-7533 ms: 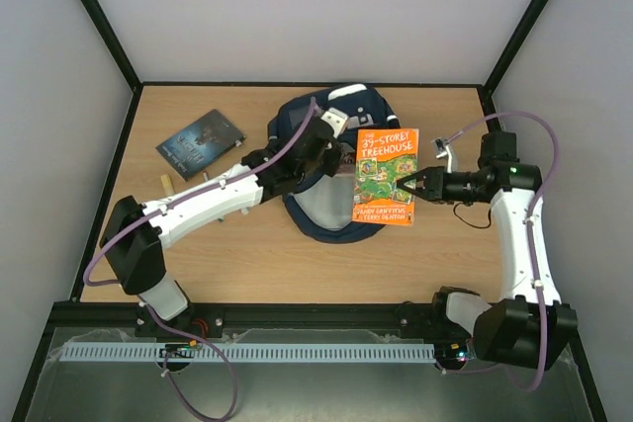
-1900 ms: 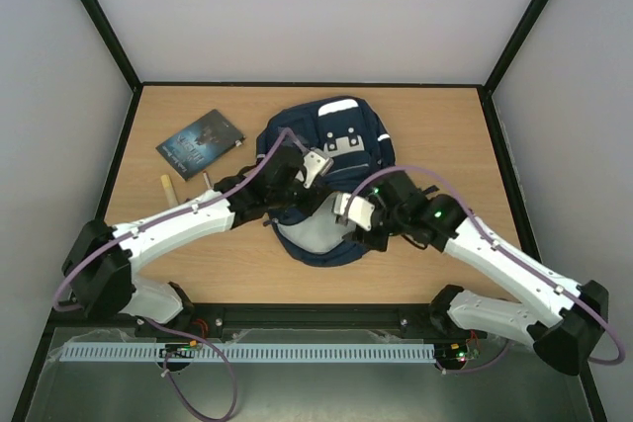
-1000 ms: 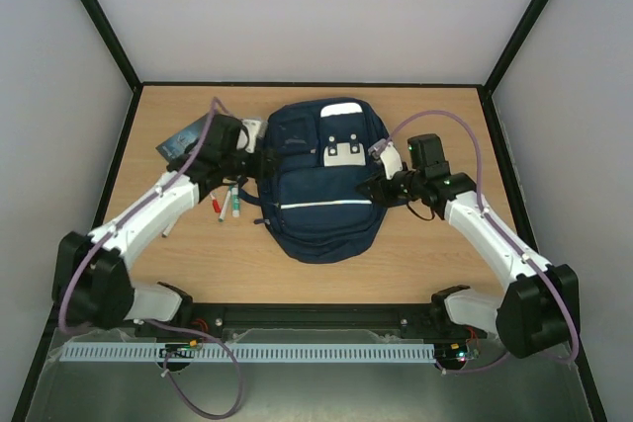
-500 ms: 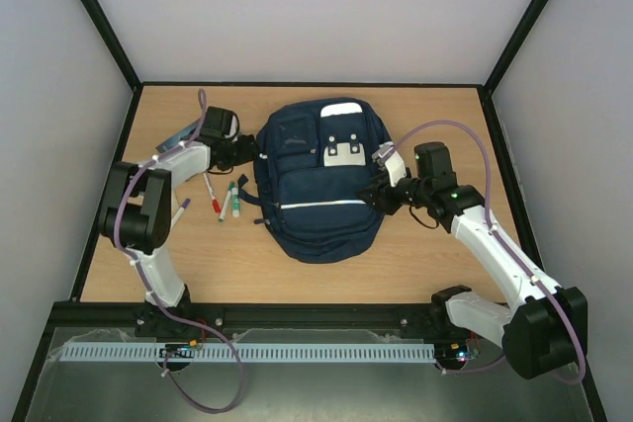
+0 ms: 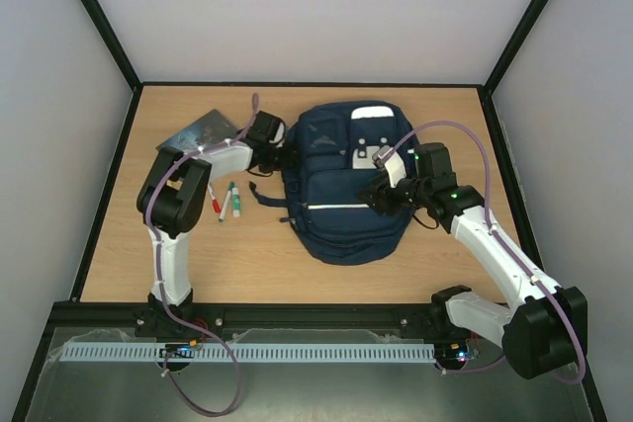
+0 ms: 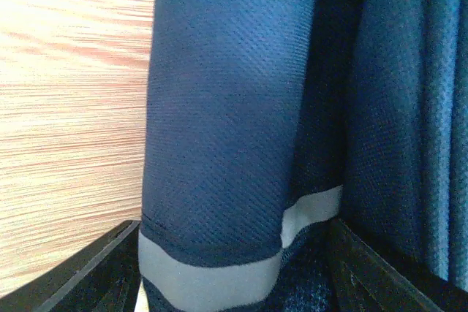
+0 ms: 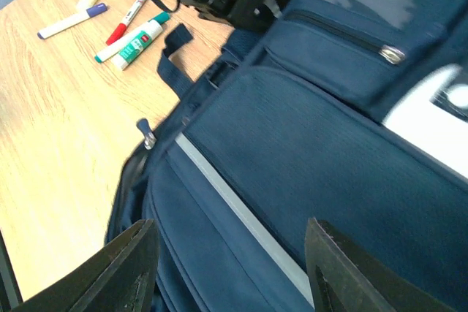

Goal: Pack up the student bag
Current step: Move the student bag to the center of the board, then move the book to the center of the board.

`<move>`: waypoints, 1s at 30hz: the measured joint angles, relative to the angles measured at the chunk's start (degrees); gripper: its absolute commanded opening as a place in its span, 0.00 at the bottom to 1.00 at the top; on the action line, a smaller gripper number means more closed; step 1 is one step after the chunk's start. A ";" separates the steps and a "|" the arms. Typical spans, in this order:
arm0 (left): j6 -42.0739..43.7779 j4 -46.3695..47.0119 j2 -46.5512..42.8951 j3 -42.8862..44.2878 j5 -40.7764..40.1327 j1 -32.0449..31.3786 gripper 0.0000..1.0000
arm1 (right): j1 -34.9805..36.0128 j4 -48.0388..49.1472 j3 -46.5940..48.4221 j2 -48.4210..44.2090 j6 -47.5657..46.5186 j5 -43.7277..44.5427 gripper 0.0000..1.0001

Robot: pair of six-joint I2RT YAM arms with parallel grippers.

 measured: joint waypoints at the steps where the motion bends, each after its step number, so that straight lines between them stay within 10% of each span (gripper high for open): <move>1: 0.20 0.00 0.74 1.16 0.20 -1.97 0.71 | 0.00 0.00 -0.02 0.00 -0.13 0.00 0.56; 10: 6.60 -6.82 1.29 8.39 -0.09 -4.61 0.73 | 0.00 -0.02 -0.02 0.02 -0.79 0.00 0.56; 14: 8.52 -9.68 -3.17 8.57 -3.08 1.53 0.77 | 0.00 -0.02 -0.02 0.02 -0.98 -0.02 0.56; 16: 8.39 -10.19 -5.55 8.68 -5.18 6.80 0.98 | 0.00 -0.02 -0.02 0.02 -1.05 -0.07 0.57; 23: 4.48 -11.43 -5.33 13.70 -11.91 24.50 0.99 | 0.00 -0.07 -0.02 0.02 -1.68 -0.15 0.58; 30: 6.67 -17.09 10.23 34.91 -15.52 26.75 0.99 | 0.00 -0.11 -0.02 0.00 -2.19 -0.59 0.59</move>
